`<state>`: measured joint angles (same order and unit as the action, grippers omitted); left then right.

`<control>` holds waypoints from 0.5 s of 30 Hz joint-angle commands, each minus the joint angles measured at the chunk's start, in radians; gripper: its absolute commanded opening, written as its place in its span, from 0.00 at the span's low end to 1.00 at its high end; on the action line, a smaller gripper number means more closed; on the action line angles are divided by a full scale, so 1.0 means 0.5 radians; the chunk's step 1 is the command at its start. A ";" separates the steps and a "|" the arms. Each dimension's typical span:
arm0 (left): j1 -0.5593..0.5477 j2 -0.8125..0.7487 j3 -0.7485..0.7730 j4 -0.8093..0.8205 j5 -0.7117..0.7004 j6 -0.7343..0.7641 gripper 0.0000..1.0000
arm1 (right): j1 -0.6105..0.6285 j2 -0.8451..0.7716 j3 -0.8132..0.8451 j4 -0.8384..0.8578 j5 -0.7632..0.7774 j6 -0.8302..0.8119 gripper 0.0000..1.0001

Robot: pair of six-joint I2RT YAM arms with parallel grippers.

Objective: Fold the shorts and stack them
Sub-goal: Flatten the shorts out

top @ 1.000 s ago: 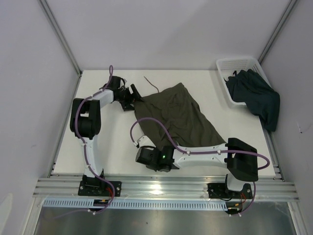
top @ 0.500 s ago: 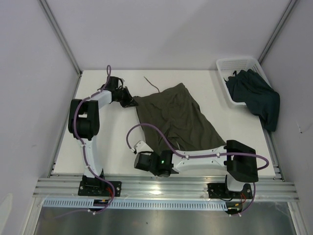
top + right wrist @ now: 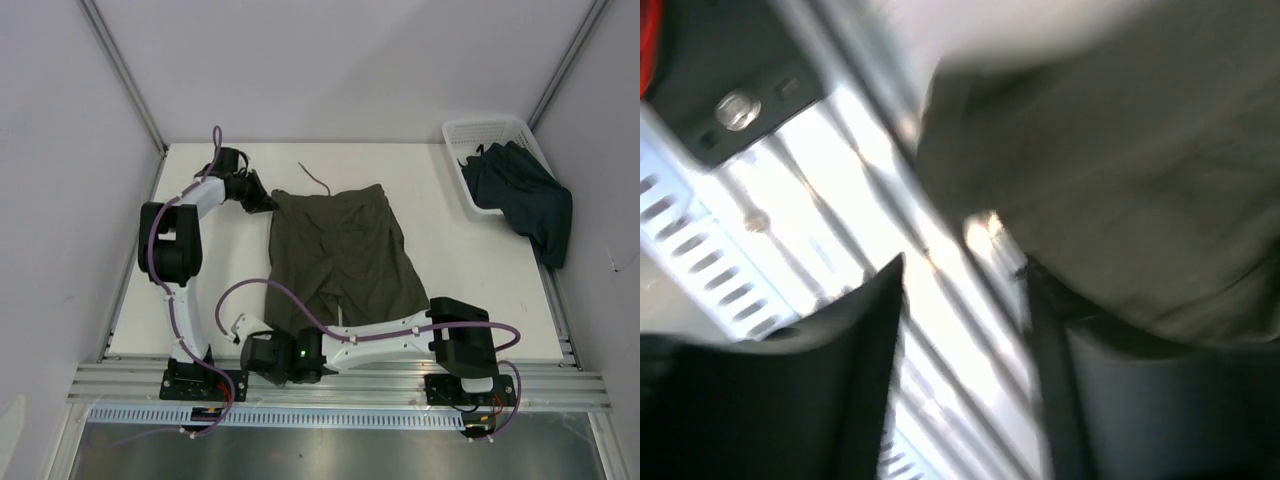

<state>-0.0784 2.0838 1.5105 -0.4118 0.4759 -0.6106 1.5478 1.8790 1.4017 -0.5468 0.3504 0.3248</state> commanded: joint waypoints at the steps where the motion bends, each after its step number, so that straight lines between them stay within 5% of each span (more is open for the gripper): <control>1: 0.065 -0.164 0.170 0.084 -0.022 -0.018 0.00 | 0.089 -0.024 0.010 0.090 -0.145 0.025 0.63; 5: 0.126 -0.167 0.237 0.041 -0.016 -0.018 0.00 | -0.043 -0.308 -0.226 0.207 -0.240 0.172 0.71; 15: 0.151 -0.173 0.170 0.075 -0.050 -0.012 0.00 | -0.733 -0.923 -0.892 0.011 0.005 0.761 0.59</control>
<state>-0.0021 2.0586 1.6016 -0.4046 0.4622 -0.6106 1.2621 1.4811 1.0088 -0.4671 0.2771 0.5797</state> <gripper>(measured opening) 0.005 0.593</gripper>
